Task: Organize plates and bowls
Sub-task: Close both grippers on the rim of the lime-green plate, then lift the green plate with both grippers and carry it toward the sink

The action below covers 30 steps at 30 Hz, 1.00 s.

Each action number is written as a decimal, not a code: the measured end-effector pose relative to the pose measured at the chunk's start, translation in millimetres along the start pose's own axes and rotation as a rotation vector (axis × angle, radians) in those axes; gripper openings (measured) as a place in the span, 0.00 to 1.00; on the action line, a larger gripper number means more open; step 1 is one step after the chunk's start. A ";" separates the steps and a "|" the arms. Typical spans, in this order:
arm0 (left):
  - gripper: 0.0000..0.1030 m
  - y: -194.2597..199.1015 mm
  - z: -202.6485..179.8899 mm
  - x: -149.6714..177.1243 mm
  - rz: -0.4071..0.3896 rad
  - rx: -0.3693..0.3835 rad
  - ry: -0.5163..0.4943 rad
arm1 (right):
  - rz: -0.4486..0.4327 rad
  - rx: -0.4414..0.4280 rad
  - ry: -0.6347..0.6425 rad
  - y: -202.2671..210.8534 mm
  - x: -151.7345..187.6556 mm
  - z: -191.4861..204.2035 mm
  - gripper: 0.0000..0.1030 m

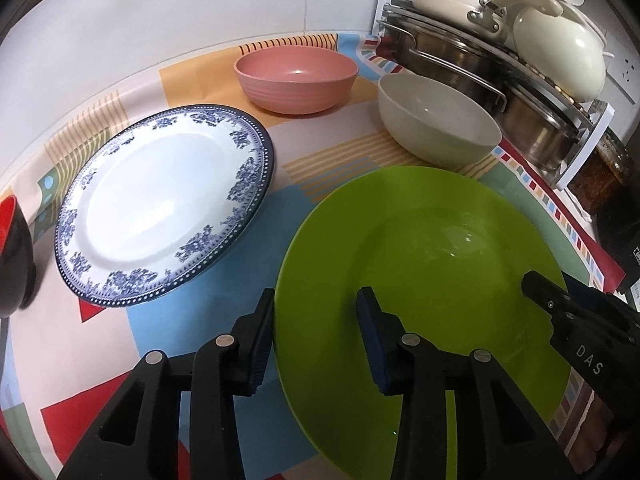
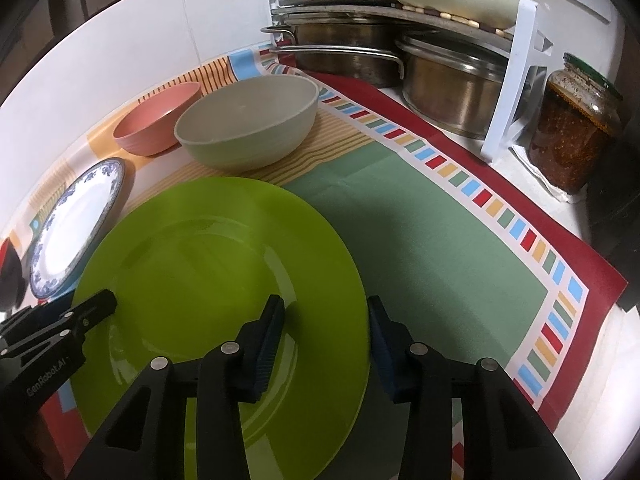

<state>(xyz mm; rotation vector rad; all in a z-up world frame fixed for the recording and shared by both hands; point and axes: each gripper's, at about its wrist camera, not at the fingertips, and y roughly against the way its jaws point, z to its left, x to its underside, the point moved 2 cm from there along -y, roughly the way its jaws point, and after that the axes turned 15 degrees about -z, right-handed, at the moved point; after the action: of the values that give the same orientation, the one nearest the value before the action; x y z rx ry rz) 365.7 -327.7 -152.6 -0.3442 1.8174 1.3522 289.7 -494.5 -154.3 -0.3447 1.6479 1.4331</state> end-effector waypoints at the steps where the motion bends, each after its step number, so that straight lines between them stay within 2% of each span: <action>1: 0.39 3.1 1.4 0.6 -0.006 -0.001 0.003 | -0.002 0.000 0.003 1.4 0.0 0.1 0.41; 9: 0.39 34.5 20.2 6.8 -0.047 -0.039 0.048 | -0.037 -0.020 0.047 24.5 -0.4 17.0 0.41; 14: 0.39 62.4 41.1 9.5 -0.083 -0.087 0.068 | -0.059 -0.055 0.069 41.2 -1.1 36.3 0.41; 30: 0.39 161.7 145.1 42.0 -0.161 -0.266 0.179 | -0.112 -0.238 0.177 100.3 4.0 141.5 0.41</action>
<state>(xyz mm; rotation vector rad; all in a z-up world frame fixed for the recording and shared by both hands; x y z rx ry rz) 301.0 -126.1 -88.3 -0.7577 1.7105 1.4896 278.4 -337.2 -82.0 -0.7054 1.5704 1.5526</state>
